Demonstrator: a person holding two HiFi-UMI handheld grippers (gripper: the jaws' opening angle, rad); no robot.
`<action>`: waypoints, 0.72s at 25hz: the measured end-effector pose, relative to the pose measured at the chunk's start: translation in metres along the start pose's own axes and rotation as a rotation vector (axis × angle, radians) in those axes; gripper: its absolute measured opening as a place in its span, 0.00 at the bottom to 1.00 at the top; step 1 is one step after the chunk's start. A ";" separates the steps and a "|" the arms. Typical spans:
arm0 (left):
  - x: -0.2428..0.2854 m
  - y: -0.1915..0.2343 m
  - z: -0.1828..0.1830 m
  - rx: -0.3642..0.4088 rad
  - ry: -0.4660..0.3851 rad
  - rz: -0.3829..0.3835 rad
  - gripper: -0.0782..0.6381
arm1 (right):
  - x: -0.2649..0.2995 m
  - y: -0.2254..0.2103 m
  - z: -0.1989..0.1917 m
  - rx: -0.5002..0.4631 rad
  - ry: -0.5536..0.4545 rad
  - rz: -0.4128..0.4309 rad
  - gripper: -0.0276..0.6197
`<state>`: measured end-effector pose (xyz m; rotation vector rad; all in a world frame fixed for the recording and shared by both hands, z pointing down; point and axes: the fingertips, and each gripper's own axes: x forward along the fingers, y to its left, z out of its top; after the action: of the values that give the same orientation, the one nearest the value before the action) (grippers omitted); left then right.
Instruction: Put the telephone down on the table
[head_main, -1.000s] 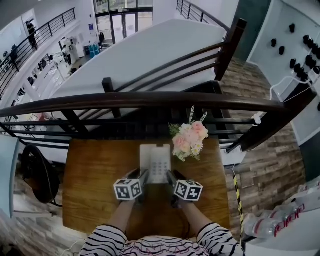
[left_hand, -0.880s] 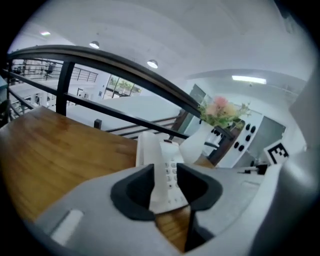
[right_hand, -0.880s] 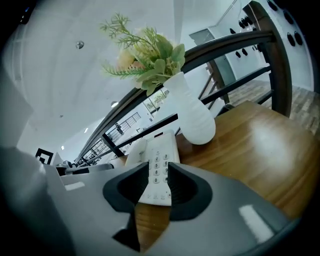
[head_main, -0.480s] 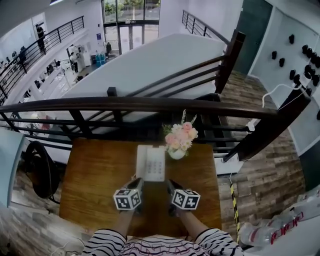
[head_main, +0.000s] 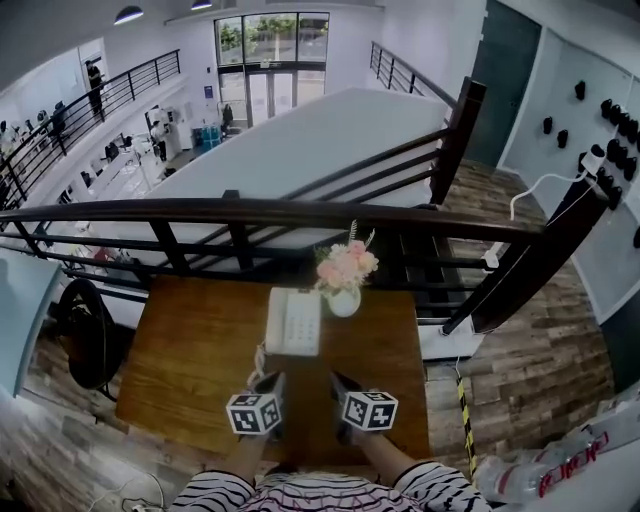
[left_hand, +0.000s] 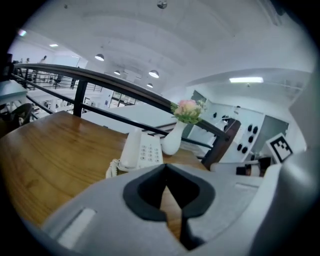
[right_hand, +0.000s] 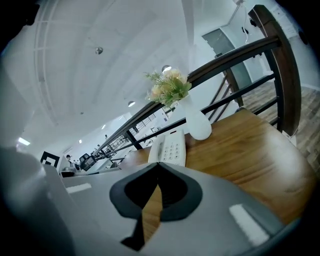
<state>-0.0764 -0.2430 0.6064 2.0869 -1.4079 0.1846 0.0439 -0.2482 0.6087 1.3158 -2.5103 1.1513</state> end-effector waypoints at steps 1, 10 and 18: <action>-0.007 -0.005 -0.004 0.005 -0.002 0.007 0.11 | -0.008 0.002 -0.004 -0.006 0.003 0.006 0.04; -0.050 -0.059 -0.047 0.028 -0.030 0.031 0.11 | -0.077 0.006 -0.033 -0.056 0.018 0.052 0.04; -0.074 -0.105 -0.079 0.032 -0.045 0.027 0.11 | -0.131 -0.003 -0.050 -0.069 0.015 0.075 0.04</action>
<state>0.0016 -0.1141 0.5953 2.1114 -1.4695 0.1728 0.1157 -0.1287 0.5948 1.2018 -2.5849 1.0731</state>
